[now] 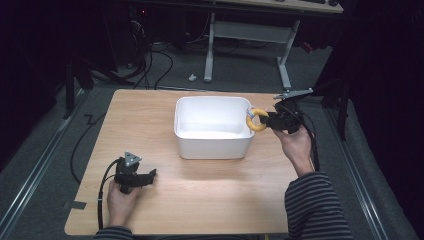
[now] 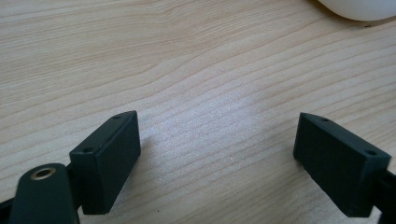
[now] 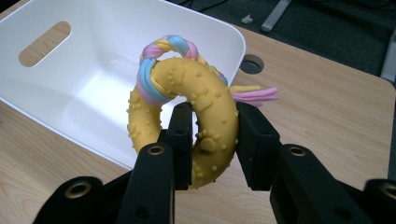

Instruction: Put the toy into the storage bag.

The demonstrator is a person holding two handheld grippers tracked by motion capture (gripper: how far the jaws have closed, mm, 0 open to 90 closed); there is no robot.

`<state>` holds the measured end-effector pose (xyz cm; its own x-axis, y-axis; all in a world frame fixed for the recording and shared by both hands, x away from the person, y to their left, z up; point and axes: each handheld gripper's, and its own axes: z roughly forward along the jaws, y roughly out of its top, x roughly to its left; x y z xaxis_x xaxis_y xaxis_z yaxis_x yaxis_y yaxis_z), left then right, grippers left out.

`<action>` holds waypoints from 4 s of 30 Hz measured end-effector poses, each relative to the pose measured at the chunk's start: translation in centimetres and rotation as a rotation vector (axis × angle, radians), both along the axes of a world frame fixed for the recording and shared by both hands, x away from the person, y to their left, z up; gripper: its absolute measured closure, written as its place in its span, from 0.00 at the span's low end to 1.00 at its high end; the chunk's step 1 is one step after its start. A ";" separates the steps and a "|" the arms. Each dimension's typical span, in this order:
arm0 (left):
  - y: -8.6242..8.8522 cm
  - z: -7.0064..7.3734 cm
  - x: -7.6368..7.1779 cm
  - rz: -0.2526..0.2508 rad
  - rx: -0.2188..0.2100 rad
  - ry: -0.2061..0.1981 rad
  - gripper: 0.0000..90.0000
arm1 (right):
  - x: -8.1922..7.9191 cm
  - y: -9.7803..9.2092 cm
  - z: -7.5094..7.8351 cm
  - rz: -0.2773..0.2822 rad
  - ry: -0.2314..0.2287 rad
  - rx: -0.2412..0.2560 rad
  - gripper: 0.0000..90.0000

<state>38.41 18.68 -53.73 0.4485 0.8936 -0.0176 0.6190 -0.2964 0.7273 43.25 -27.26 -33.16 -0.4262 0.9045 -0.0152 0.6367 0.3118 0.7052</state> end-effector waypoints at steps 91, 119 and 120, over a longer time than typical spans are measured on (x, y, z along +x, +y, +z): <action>-0.1 0.0 0.0 0.008 0.001 -0.002 0.17 | 2.2 7.2 -3.3 0.193 0.164 0.057 0.60; -0.1 0.0 0.0 0.008 0.001 -0.001 0.17 | -2.0 1.0 -1.1 0.100 0.016 0.137 0.55; -0.1 0.0 0.0 0.008 0.001 -0.001 0.17 | -2.1 0.8 -1.0 0.097 0.013 0.139 0.55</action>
